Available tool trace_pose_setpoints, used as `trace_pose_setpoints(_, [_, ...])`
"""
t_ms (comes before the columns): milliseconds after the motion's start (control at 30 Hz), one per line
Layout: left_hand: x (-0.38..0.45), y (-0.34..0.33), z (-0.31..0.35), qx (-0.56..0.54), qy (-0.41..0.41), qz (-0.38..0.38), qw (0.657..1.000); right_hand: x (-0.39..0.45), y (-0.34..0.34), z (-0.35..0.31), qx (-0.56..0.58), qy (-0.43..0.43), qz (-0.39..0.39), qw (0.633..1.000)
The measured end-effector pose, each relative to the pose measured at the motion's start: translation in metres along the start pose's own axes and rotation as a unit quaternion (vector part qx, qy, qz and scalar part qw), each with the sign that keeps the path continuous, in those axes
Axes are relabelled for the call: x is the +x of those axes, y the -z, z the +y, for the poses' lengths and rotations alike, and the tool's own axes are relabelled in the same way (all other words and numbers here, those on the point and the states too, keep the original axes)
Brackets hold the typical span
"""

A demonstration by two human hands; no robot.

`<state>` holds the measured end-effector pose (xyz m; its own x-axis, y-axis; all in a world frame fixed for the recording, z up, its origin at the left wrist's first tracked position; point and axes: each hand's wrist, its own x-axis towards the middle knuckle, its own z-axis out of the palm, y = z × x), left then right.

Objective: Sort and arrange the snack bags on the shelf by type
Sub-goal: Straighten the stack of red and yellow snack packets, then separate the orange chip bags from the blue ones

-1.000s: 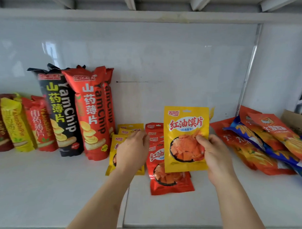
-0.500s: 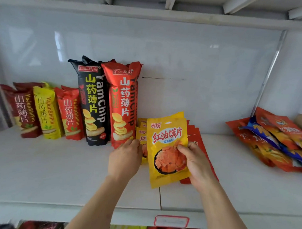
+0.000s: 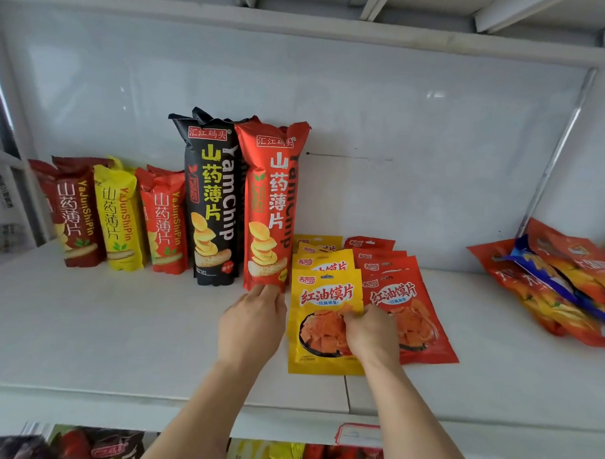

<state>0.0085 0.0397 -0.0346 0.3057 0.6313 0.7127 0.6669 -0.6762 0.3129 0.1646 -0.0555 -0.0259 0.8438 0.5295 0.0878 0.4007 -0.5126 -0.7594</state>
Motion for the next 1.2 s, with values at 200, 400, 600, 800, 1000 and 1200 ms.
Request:
trace_pose_setpoints(200, [0.004,-0.006,0.023,-0.006,-0.068,0.018,0.998,-0.007,-0.002,-0.006,-0.074,0.047,0.09,0.992])
trace_pose_setpoints(400, [0.011,-0.017,0.059,0.015,-0.168,0.022,0.985,-0.008,0.022,0.006,-0.21,0.118,0.141,0.96])
trace_pose_setpoints(600, [0.014,-0.034,0.114,0.023,-0.234,0.005,0.972,0.006,0.07,0.045,-0.299,0.179,0.137,0.927])
trace_pose_setpoints(800, [0.011,-0.067,0.197,-0.002,-0.276,-0.015,0.961,0.035,0.143,0.103,-0.336,0.172,0.149,0.914])
trace_pose_setpoints(1000, [0.007,-0.117,0.295,-0.04,-0.297,0.007,0.954,0.078,0.218,0.161,-0.313,0.167,0.185,0.917])
trace_pose_setpoints(1200, [0.005,-0.157,0.386,-0.058,-0.266,-0.006,0.962,0.128,0.291,0.211,-0.278,0.153,0.214,0.924])
